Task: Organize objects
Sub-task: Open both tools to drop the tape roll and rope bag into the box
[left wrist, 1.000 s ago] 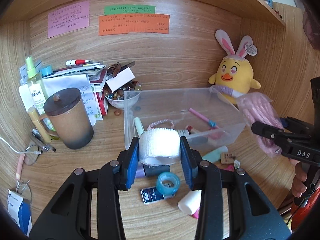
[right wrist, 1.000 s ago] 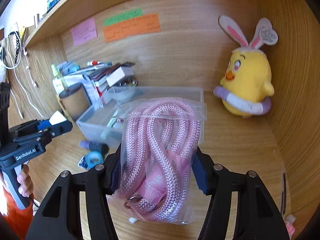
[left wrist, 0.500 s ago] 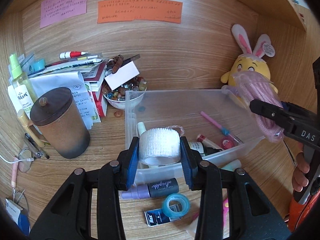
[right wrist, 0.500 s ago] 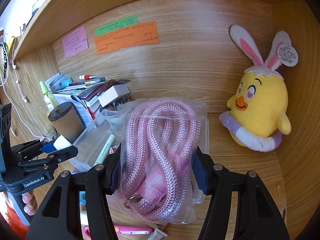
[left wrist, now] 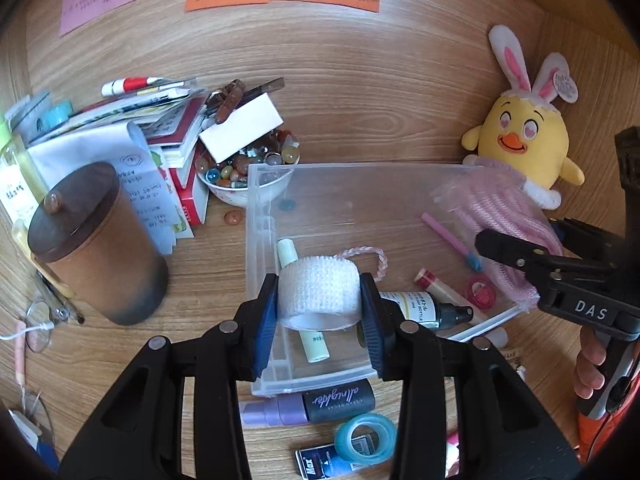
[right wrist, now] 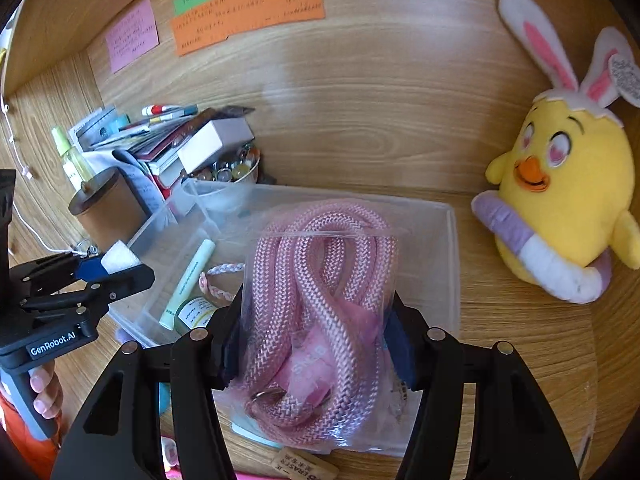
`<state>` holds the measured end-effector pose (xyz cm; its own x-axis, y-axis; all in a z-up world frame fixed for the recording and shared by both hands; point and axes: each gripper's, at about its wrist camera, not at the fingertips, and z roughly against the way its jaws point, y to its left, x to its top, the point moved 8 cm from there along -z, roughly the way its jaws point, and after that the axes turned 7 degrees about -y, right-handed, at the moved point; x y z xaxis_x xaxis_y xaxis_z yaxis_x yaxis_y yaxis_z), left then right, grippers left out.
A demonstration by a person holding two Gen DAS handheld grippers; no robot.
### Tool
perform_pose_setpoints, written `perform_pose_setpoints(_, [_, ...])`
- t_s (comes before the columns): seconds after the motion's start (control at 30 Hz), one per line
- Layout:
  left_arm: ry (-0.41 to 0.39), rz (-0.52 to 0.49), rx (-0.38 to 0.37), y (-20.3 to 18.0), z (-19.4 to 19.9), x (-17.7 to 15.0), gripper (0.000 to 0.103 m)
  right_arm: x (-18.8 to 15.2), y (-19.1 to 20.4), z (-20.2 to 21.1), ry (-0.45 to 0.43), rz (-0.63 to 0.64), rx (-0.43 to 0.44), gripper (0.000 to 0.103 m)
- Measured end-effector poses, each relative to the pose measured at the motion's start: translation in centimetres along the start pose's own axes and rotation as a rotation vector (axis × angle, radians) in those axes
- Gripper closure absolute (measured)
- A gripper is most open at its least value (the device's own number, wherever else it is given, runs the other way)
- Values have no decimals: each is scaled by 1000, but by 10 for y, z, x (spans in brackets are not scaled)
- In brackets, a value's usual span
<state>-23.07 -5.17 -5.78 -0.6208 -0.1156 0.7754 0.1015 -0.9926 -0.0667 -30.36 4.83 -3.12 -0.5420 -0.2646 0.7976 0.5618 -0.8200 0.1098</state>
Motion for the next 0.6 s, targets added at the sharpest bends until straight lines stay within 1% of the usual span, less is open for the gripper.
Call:
perform_pose_setpoints(0.07, [-3,-10,10,-1,-2,1,64,-1,2,-2,4,3,1,47])
perform_pose_setpoints(0.13, [3,-13,2,-3,-2,1,64,-1,4,-6,12,8,1,47])
perform_pose_setpoints(0.2, [10,-17,-12,-6,-3,1,64,-4,6,-12,32,11,-3,46])
perform_pose_setpoints(0.27, [11,-24,-14,-8,-2,0,63,-10,8,-20,70,24,-9,44])
perform_pose_setpoints(0.3, [8,-27,-15,-9,-1,0,59,-11,10,-22,71,40,-20,44])
perform_pose_setpoints(0.33, [3,-29,-15,-10,1,0,52,-13,12,-22,76,59,-37,43])
perform_pose_setpoints(0.4, [-11,-32,-16,-12,7,1,44,-15,14,-22,80,72,-39,43])
perform_pose_setpoints(0.5, [-25,-46,-15,-15,15,3,42,-14,15,-17,78,66,-26,42])
perform_pose_setpoints(0.6, [-40,-49,-15,-17,24,4,37,-10,14,-8,59,59,-25,40])
